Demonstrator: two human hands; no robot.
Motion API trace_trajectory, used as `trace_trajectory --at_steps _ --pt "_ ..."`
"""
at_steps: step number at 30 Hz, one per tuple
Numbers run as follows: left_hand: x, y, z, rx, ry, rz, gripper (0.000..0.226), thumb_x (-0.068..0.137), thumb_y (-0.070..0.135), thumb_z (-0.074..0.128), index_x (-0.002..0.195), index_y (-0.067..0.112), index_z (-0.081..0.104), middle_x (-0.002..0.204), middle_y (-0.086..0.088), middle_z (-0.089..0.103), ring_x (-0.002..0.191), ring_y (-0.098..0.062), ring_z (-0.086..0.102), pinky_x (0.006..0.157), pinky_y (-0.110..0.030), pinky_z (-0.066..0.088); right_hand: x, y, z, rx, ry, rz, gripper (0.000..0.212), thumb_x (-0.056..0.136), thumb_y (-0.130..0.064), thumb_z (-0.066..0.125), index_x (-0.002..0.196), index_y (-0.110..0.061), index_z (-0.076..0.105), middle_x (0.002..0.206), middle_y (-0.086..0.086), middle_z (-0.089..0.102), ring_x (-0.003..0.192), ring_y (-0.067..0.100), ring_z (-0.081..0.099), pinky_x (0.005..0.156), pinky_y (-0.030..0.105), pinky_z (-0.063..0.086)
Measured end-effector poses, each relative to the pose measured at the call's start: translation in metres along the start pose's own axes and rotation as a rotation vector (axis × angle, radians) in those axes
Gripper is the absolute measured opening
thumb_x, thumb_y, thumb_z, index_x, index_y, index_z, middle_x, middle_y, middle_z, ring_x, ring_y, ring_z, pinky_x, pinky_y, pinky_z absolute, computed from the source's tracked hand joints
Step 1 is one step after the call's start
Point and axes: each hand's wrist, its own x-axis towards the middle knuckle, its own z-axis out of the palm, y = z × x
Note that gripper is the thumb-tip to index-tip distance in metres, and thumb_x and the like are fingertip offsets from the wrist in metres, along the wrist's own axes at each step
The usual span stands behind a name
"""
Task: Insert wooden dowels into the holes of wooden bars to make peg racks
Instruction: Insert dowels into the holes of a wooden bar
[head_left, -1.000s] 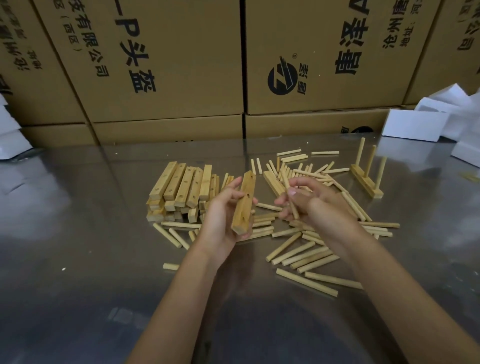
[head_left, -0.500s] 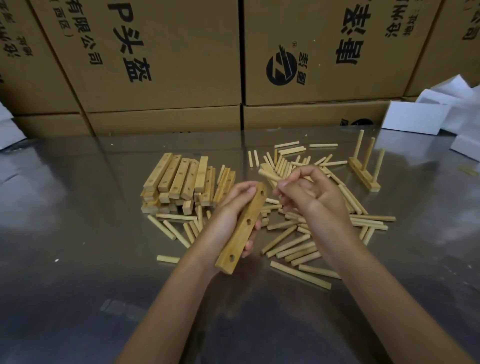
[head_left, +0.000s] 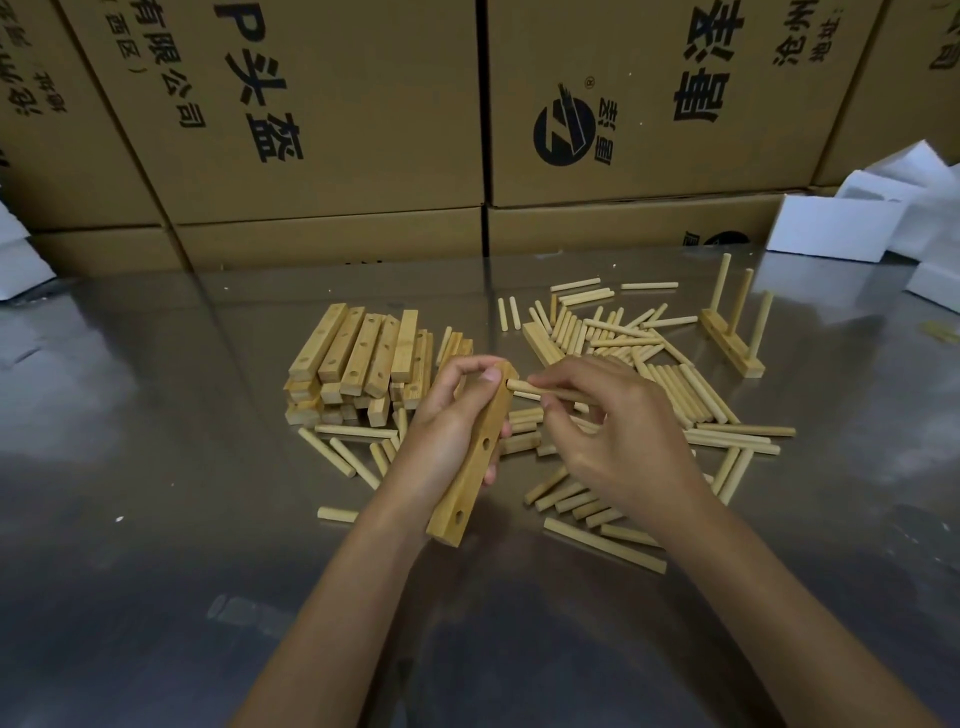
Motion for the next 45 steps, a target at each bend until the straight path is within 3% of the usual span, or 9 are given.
trace_trajectory --at_steps 6,16,19,22,27,31,37,42,45 --pt "-0.001 0.000 -0.001 0.103 0.034 0.052 0.012 0.102 0.033 0.053 0.110 0.032 0.061 0.062 -0.002 0.057 0.046 -0.013 0.051 0.043 -0.025 0.043 0.000 0.003 0.001 -0.179 -0.024 -0.142 0.017 0.089 -0.001 0.064 0.101 -0.012 0.071 0.085 -0.003 0.064 0.083 0.014 0.050 0.070 0.024 0.040" --pt "-0.004 0.000 0.005 0.157 0.007 0.116 0.014 0.103 0.031 0.049 0.115 0.028 0.056 0.065 -0.003 0.054 0.046 -0.010 0.050 0.042 -0.023 0.041 -0.003 0.005 0.004 0.074 -0.016 0.065 0.015 0.094 -0.009 0.060 0.091 -0.020 0.070 0.063 -0.011 0.058 0.056 0.009 0.052 0.049 0.018 0.033" --pt "-0.004 -0.002 0.005 0.194 -0.011 0.128 0.015 0.104 0.028 0.048 0.116 0.024 0.055 0.064 -0.002 0.053 0.045 -0.008 0.050 0.041 -0.022 0.040 -0.002 0.010 0.004 0.169 -0.053 0.174 0.017 0.095 -0.012 0.061 0.089 -0.024 0.071 0.061 -0.007 0.060 0.051 0.012 0.051 0.045 0.031 0.039" --pt "-0.003 -0.004 0.005 0.205 -0.030 0.117 0.015 0.104 0.029 0.047 0.117 0.026 0.053 0.068 -0.005 0.054 0.045 -0.010 0.049 0.041 -0.023 0.040 -0.001 0.010 0.003 0.233 -0.075 0.252 0.019 0.096 -0.015 0.061 0.087 -0.026 0.073 0.074 0.001 0.069 0.071 0.026 0.062 0.064 0.047 0.050" --pt "-0.003 -0.006 0.005 0.220 -0.047 0.092 0.015 0.104 0.033 0.047 0.117 0.031 0.053 0.068 -0.003 0.054 0.045 -0.012 0.048 0.042 -0.023 0.040 0.001 0.008 0.001 0.358 -0.100 0.383 0.020 0.096 -0.013 0.061 0.085 -0.022 0.075 0.078 0.003 0.072 0.073 0.014 0.064 0.065 0.024 0.050" --pt "-0.003 -0.007 0.006 0.259 -0.042 0.107 0.013 0.104 0.033 0.047 0.116 0.031 0.053 0.070 -0.004 0.053 0.047 -0.010 0.048 0.041 -0.023 0.040 0.000 0.008 0.002 0.419 -0.116 0.467 0.020 0.097 -0.018 0.060 0.085 -0.022 0.076 0.074 0.014 0.068 0.062 0.011 0.053 0.057 0.022 0.040" --pt "-0.003 -0.003 0.008 0.238 -0.023 0.091 0.014 0.103 0.032 0.050 0.115 0.030 0.057 0.070 -0.004 0.055 0.047 -0.008 0.050 0.042 -0.022 0.041 0.003 0.008 0.001 0.458 -0.139 0.507 0.019 0.098 -0.016 0.059 0.088 -0.018 0.075 0.057 -0.009 0.061 0.053 0.000 0.051 0.052 0.011 0.038" --pt "-0.006 -0.003 0.016 0.205 0.080 0.038 0.013 0.100 0.037 0.056 0.110 0.037 0.065 0.067 0.012 0.063 0.053 0.000 0.058 0.048 -0.020 0.047 0.008 0.012 -0.012 0.548 -0.170 0.604 0.018 0.100 -0.028 0.057 0.098 -0.024 0.075 0.078 -0.001 0.075 0.061 0.006 0.062 0.063 0.022 0.050" --pt "-0.005 0.000 0.008 0.172 0.209 -0.010 0.014 0.100 0.039 0.054 0.108 0.039 0.066 0.082 0.005 0.067 0.059 -0.004 0.062 0.049 -0.017 0.049 0.010 0.019 -0.015 0.593 -0.040 0.667 0.025 0.101 -0.038 0.051 0.101 -0.027 0.074 0.092 -0.011 0.075 0.077 0.011 0.071 0.067 0.021 0.058"
